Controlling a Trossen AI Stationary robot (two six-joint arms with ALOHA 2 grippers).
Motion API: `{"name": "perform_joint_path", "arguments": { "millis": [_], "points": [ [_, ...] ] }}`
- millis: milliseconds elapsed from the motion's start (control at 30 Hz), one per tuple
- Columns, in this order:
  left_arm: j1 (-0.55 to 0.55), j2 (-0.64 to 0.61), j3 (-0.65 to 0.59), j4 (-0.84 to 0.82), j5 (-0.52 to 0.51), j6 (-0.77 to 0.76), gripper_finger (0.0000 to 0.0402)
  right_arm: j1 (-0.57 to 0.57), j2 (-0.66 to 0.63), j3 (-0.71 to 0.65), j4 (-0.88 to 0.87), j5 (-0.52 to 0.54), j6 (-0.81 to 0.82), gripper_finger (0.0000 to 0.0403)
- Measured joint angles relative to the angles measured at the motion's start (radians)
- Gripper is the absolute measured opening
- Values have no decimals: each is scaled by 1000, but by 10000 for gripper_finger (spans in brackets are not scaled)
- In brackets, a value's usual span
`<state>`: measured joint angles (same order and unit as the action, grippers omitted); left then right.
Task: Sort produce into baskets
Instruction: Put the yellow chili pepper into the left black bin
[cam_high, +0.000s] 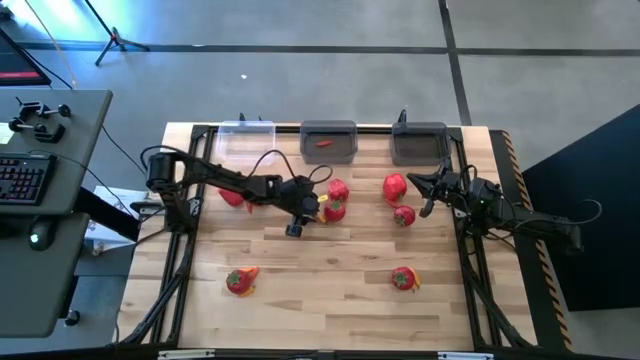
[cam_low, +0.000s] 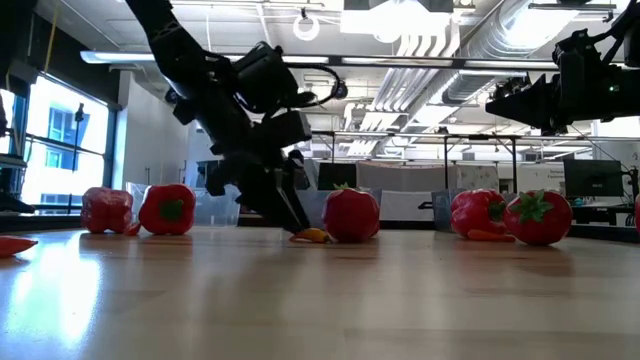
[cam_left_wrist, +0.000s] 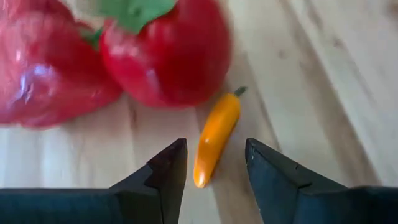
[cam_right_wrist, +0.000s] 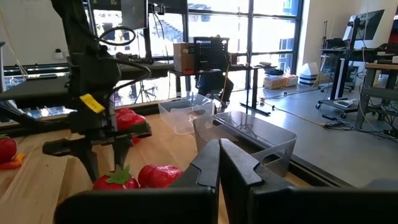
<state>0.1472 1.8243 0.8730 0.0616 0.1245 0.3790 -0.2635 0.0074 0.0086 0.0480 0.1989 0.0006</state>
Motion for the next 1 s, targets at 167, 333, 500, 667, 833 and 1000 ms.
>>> {"name": "perform_joint_path", "arguments": {
  "millis": [167,333,500,667,833,1000],
  "points": [
    [4,22,0,12,-2,-8,143,0,-1,0,0,0,0,0],
    [4,29,0,19,5,-10,119,0,-1,0,0,0,0,0],
    [4,26,0,14,2,4,78,0,0,0,0,0,0,0],
    [4,26,0,4,2,24,35,0,0,0,0,0,0,0],
    [13,-8,1,-72,-4,27,8,0,0,0,0,0,0,0],
    [12,-92,0,-190,-17,18,2,0,0,0,0,0,0,0]
  ]
}}
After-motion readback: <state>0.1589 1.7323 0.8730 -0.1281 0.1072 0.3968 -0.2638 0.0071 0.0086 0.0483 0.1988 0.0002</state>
